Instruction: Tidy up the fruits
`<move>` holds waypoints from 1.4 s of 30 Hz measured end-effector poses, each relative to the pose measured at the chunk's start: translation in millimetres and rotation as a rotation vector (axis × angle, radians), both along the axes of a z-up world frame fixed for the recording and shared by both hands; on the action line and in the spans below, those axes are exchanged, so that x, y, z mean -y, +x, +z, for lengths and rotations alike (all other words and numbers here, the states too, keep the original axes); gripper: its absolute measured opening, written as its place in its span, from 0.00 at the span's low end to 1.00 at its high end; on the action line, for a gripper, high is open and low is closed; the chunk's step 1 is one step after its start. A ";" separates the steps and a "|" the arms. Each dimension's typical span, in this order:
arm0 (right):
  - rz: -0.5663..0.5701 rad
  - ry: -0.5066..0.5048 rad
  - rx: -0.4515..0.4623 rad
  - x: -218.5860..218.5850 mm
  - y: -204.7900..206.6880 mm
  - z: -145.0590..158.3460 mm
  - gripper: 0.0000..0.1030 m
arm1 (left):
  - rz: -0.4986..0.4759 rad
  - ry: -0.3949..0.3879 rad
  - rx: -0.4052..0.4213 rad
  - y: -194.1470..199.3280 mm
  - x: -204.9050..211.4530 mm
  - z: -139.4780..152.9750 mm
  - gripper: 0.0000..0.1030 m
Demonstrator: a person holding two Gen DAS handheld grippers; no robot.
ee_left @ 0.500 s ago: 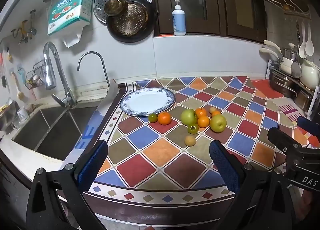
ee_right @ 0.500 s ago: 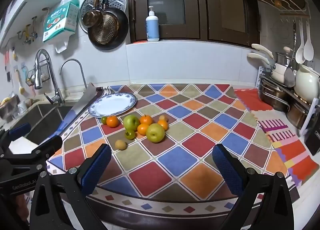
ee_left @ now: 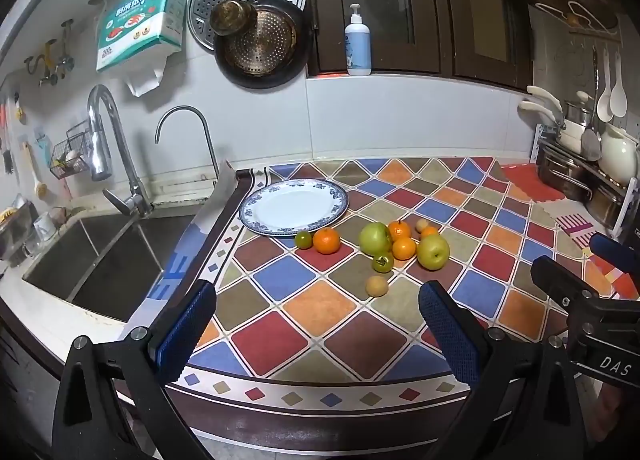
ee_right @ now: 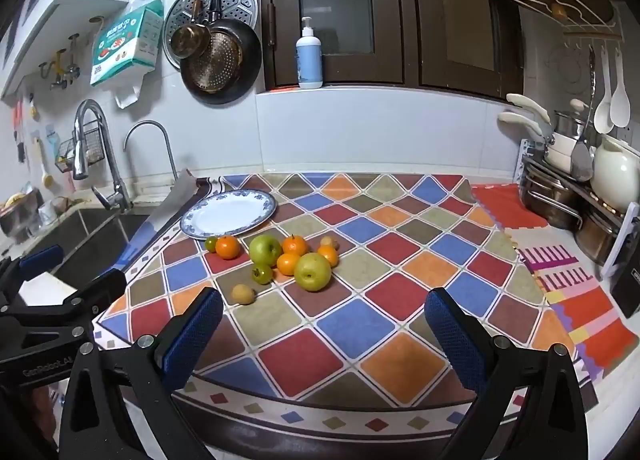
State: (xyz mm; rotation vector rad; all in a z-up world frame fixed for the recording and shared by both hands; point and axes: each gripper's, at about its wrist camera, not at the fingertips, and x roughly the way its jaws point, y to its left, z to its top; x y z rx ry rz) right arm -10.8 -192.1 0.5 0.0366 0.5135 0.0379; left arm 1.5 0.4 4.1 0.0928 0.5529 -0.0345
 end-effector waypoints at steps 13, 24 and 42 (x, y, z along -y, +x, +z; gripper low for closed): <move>0.011 0.000 0.017 0.1 -1.5 4.5 0.99 | 0.006 -0.005 0.021 -8.2 1.8 8.1 1.00; 0.012 -0.003 0.026 0.0 -3.5 5.1 0.99 | 0.004 -0.013 0.024 -10.0 -0.2 9.5 1.00; 0.016 -0.008 0.032 -0.4 -4.3 8.7 0.99 | 0.011 -0.018 0.030 -11.5 -2.1 14.2 1.00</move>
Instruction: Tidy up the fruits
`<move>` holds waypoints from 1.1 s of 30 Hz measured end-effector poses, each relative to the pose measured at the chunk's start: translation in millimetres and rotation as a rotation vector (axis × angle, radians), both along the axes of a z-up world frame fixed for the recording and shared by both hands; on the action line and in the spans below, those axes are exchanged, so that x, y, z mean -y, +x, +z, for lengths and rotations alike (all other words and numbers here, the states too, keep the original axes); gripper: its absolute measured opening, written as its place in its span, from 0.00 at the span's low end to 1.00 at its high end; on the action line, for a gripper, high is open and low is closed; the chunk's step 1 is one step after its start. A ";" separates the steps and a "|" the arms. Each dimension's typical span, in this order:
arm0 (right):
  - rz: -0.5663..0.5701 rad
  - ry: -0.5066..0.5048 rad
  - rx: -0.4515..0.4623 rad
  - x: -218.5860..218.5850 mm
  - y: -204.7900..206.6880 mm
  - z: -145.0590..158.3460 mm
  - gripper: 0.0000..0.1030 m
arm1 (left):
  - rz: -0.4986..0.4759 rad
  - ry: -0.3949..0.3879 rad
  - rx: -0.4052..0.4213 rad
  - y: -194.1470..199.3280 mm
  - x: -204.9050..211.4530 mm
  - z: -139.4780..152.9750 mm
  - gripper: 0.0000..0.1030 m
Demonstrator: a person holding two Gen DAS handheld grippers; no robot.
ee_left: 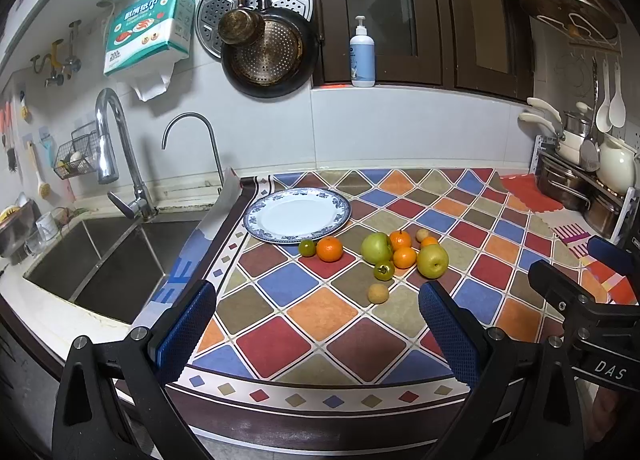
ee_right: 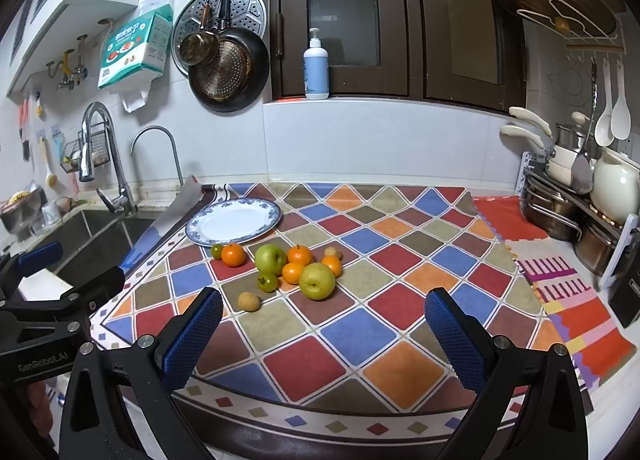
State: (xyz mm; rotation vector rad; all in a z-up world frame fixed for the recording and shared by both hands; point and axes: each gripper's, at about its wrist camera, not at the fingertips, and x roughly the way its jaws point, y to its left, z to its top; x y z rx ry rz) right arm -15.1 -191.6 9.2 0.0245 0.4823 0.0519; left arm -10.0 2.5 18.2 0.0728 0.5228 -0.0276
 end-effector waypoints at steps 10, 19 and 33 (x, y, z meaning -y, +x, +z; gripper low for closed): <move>0.000 0.001 0.001 -0.1 0.0 -0.7 0.99 | 0.001 0.001 0.000 -0.2 0.2 -0.5 1.00; 0.000 0.001 -0.002 -0.4 0.2 -0.8 0.99 | 0.000 0.001 -0.002 0.4 0.2 -1.9 1.00; 0.002 0.006 -0.021 1.9 10.4 -6.2 0.99 | -0.001 0.007 -0.024 12.3 1.9 -8.3 1.00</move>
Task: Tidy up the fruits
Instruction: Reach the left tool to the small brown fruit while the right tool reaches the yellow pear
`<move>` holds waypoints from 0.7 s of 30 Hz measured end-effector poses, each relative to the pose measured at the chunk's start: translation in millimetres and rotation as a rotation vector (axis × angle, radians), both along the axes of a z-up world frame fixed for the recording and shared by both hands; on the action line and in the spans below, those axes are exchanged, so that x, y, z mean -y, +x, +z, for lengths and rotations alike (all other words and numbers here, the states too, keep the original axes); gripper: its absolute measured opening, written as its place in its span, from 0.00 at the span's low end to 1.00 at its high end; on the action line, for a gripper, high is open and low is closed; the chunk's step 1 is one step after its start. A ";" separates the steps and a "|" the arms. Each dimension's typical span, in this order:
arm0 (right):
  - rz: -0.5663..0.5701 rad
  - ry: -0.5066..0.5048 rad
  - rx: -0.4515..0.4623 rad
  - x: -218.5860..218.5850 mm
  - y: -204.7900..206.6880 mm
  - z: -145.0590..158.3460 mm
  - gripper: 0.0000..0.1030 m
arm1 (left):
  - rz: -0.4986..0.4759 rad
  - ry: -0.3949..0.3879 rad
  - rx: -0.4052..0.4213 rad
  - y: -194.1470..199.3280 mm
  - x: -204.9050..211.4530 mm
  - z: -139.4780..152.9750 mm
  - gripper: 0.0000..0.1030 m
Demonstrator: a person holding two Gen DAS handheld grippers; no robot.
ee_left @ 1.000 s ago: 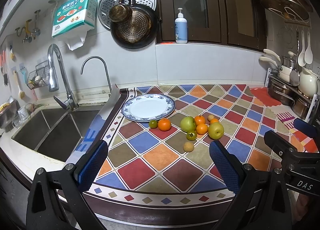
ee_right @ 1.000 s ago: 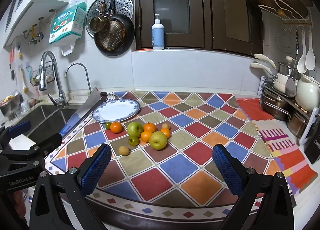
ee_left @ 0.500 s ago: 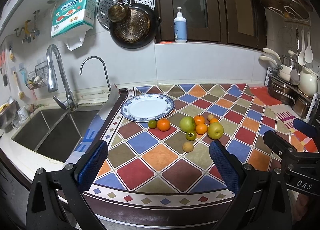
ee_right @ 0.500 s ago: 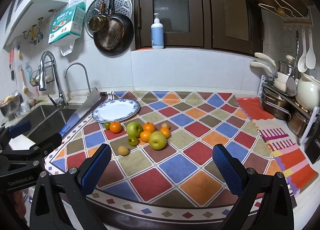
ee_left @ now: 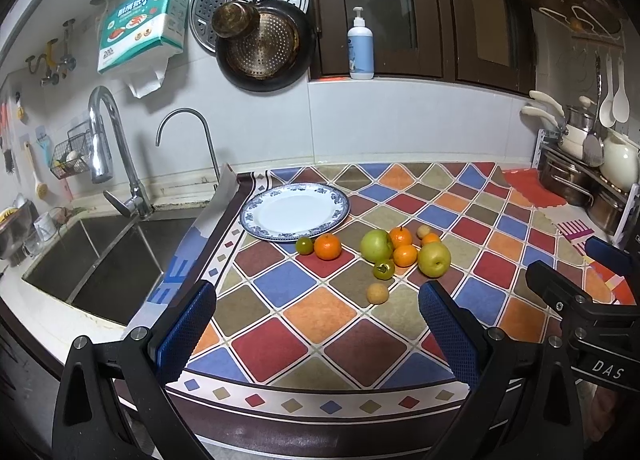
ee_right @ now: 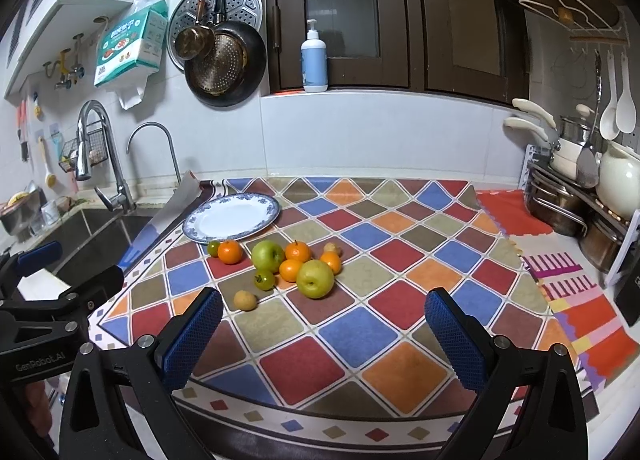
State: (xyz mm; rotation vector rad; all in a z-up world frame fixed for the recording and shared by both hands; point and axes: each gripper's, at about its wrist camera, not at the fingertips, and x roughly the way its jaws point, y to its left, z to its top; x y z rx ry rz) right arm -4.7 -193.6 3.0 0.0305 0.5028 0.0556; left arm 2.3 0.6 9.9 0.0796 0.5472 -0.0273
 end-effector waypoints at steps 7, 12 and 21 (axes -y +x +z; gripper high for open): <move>0.006 -0.002 -0.030 0.0 15.1 -11.5 0.99 | -0.015 0.003 -0.029 15.9 4.3 -13.5 1.00; 0.015 -0.014 -0.063 2.9 31.2 -23.4 0.99 | -0.057 0.013 -0.068 33.1 11.5 -28.8 1.00; 0.048 -0.026 -0.112 7.3 71.2 -41.4 0.99 | -0.149 0.043 -0.086 63.5 22.9 -51.8 0.90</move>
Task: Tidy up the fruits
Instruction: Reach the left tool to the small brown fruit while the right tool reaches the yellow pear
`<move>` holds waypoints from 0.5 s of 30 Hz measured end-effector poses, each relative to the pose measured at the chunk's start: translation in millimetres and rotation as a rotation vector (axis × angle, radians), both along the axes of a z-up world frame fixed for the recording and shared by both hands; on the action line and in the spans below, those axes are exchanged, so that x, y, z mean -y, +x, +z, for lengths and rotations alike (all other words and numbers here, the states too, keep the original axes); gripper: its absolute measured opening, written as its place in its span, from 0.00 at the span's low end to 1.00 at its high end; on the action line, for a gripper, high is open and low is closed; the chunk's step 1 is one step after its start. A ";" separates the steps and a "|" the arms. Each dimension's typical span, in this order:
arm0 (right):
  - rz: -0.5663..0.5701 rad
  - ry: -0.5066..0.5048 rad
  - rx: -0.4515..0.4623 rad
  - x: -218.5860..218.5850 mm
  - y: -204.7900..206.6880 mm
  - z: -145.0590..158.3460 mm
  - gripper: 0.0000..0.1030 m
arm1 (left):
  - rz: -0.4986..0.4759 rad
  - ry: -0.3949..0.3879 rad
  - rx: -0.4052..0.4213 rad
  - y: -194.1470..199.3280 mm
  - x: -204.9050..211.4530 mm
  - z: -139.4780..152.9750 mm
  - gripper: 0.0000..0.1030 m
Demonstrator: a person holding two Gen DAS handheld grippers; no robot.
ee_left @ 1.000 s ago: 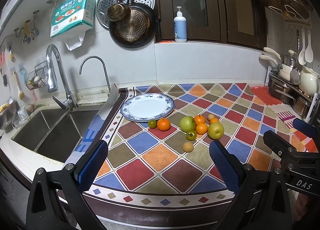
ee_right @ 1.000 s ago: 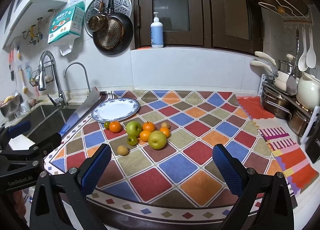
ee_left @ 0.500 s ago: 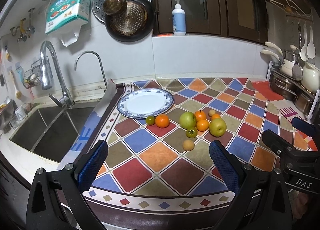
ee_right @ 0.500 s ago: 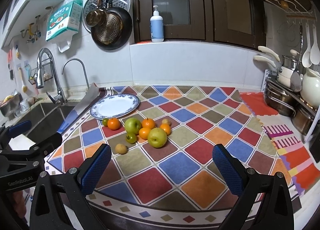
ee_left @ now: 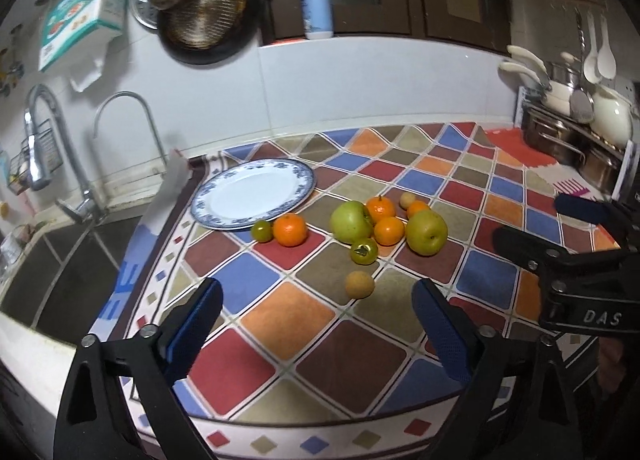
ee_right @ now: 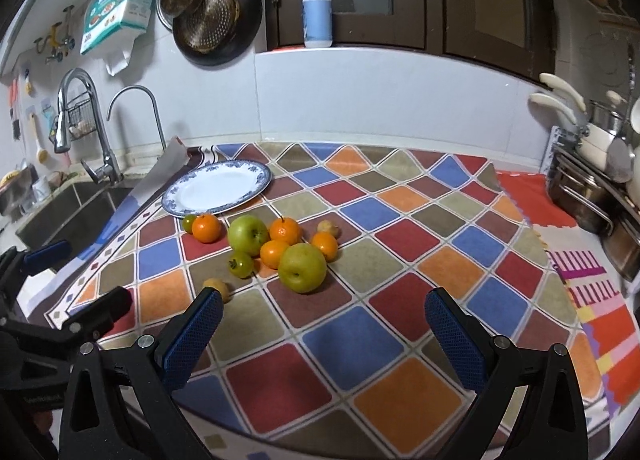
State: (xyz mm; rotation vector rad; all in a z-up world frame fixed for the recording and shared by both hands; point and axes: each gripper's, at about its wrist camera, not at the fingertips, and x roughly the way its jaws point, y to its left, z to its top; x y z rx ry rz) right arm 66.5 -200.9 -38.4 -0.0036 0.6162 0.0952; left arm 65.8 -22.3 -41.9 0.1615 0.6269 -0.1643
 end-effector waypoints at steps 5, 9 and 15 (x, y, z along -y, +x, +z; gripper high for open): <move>0.040 -0.008 -0.034 -4.1 27.1 -10.3 0.94 | -0.047 0.002 -0.052 24.3 4.8 -14.9 0.79; 0.061 -0.011 -0.075 -7.7 49.2 -23.6 0.89 | -0.087 0.009 -0.099 41.3 9.5 -29.7 0.69; 0.092 -0.002 -0.153 -14.9 77.1 -46.9 0.80 | -0.139 0.020 -0.151 58.3 14.1 -48.8 0.61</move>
